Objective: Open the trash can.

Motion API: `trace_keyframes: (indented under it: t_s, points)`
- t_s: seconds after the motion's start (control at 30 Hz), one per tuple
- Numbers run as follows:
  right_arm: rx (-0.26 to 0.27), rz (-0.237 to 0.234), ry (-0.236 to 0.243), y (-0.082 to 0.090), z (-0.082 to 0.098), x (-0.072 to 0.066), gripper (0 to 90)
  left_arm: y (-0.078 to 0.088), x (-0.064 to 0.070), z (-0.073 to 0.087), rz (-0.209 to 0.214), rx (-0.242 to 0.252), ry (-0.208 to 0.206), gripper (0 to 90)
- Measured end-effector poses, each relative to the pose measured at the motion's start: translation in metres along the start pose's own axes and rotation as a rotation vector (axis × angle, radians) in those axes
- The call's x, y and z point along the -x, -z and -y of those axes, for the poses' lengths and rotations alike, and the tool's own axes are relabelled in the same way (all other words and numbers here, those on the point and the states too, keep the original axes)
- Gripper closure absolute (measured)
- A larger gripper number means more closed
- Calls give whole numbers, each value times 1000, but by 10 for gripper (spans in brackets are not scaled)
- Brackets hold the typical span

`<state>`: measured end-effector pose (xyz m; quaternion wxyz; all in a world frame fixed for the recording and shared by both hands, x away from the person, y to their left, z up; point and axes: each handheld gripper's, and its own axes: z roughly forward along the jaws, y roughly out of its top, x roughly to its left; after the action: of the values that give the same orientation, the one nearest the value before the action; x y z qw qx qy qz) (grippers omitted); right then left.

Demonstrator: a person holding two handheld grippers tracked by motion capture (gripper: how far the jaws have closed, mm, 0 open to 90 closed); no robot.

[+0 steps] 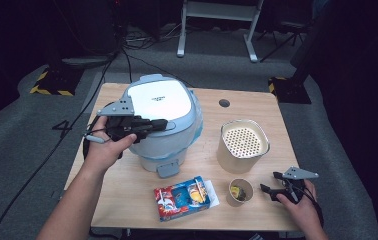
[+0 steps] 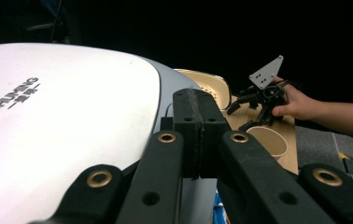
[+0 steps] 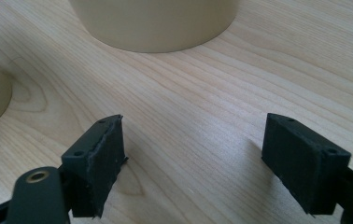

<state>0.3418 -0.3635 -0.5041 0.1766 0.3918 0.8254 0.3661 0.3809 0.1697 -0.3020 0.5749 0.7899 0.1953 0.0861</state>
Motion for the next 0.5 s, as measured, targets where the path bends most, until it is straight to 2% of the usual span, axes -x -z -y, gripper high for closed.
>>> trace_keyframes:
  t_s: [0.1, 0.27, 0.47, 0.5]
  points:
    - [0, 1, 0, 0, 0, 0, 215, -2, 4, -5, -32, -34, -41, 891]
    - [1, 4, 0, 0, 0, 0, 215, -3, 4, -7, -41, -51, -32, 898]
    - [1, 4, -1, 0, 0, 0, 215, -3, 7, -9, -55, -78, -44, 899]
    - [0, 5, 0, 0, 0, 0, 215, -4, 7, -10, -53, -80, -33, 899]
